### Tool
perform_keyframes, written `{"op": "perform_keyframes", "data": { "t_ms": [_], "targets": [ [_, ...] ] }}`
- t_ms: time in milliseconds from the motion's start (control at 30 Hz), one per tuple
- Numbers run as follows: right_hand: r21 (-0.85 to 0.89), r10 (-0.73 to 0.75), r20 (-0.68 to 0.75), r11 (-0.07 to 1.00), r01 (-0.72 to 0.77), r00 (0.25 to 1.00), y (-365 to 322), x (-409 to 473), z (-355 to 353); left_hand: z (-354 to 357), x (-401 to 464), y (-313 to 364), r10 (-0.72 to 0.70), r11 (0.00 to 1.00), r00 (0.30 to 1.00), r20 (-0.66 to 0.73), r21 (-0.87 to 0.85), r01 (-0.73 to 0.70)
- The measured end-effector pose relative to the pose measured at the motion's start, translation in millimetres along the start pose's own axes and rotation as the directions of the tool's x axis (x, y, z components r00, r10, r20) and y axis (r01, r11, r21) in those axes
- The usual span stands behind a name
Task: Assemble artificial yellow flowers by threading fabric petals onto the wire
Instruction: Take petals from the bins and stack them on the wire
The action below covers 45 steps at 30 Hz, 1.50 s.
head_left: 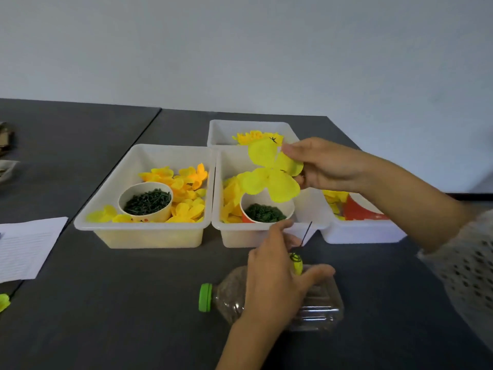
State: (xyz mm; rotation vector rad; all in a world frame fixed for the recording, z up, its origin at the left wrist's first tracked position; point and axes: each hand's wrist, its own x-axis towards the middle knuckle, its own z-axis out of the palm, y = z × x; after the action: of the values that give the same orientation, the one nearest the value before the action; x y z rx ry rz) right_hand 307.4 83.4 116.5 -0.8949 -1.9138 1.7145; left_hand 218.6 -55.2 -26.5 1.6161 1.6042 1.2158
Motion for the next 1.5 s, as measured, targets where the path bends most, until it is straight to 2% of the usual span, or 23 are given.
{"op": "perform_keyframes", "data": {
  "t_ms": [67,133,233,367,533,667,833,1000,1100,1300,1333,1400,1433,1500],
  "targets": [
    [0.074,0.014,-0.064,0.997,-0.01,0.998,7.4,-29.2,-5.0,-4.5,-3.3,4.9,0.083,0.97,0.99,-0.113,-0.217,-0.106],
    [0.066,0.046,-0.081,0.997,-0.041,0.996,16.7,-52.8,-5.0,-10.4,-3.5,13.3,0.128,0.911,0.962,-0.24,-0.355,-0.21],
    [0.059,0.076,-0.059,0.996,-0.072,0.995,30.5,-73.1,-1.6,-19.3,3.0,29.7,0.067,0.874,0.967,-0.245,-0.453,-0.176],
    [0.091,0.101,-0.093,0.992,-0.092,0.991,47.3,-76.6,2.7,-25.4,6.5,42.6,0.101,0.898,0.971,-0.218,-0.399,-0.184],
    [0.191,0.183,-0.12,0.969,-0.158,0.976,70.8,-70.6,5.1,-26.2,8.9,30.2,-0.022,0.874,0.991,-0.132,-0.484,-0.045],
    [0.263,0.229,-0.143,0.947,-0.186,0.963,83.7,-68.5,7.3,-25.0,9.3,21.2,-0.049,0.871,0.997,-0.054,-0.491,0.016],
    [0.25,0.228,-0.177,0.951,-0.18,0.957,86.4,-72.4,4.8,-27.6,11.7,20.7,-0.013,0.904,1.0,-0.015,-0.427,0.005],
    [0.263,0.153,-0.194,0.96,-0.099,0.969,78.5,-77.6,3.9,-31.4,13.3,21.9,0.079,0.886,0.997,-0.027,-0.456,-0.083],
    [0.197,0.108,-0.197,0.978,-0.068,0.975,78.8,-78.2,0.8,-33.1,15.8,14.5,0.093,0.901,0.996,-0.006,-0.426,-0.087],
    [0.103,0.217,-0.249,0.975,-0.197,0.944,109.4,-76.8,8.2,-35.8,13.8,-7.9,-0.054,0.953,0.995,0.083,-0.293,0.076],
    [0.071,0.219,-0.24,0.976,-0.207,0.946,113.8,-77.3,9.8,-37.7,12.2,-10.2,-0.068,0.967,0.994,0.081,-0.24,0.086],
    [-0.06,0.213,-0.238,0.971,-0.233,0.948,119.6,-79.3,12.9,-43.3,8.3,-13.7,-0.051,0.999,0.997,0.052,-0.016,0.052],
    [-0.125,0.21,-0.253,0.961,-0.247,0.944,121.2,-80.0,14.7,-45.4,6.4,-14.6,-0.049,0.993,0.997,0.054,0.106,0.043],
    [-0.236,0.184,-0.294,0.937,-0.258,0.938,123.1,-80.3,18.9,-45.5,3.4,-13.5,-0.086,0.969,0.994,0.064,0.238,0.069]
  ]
}}
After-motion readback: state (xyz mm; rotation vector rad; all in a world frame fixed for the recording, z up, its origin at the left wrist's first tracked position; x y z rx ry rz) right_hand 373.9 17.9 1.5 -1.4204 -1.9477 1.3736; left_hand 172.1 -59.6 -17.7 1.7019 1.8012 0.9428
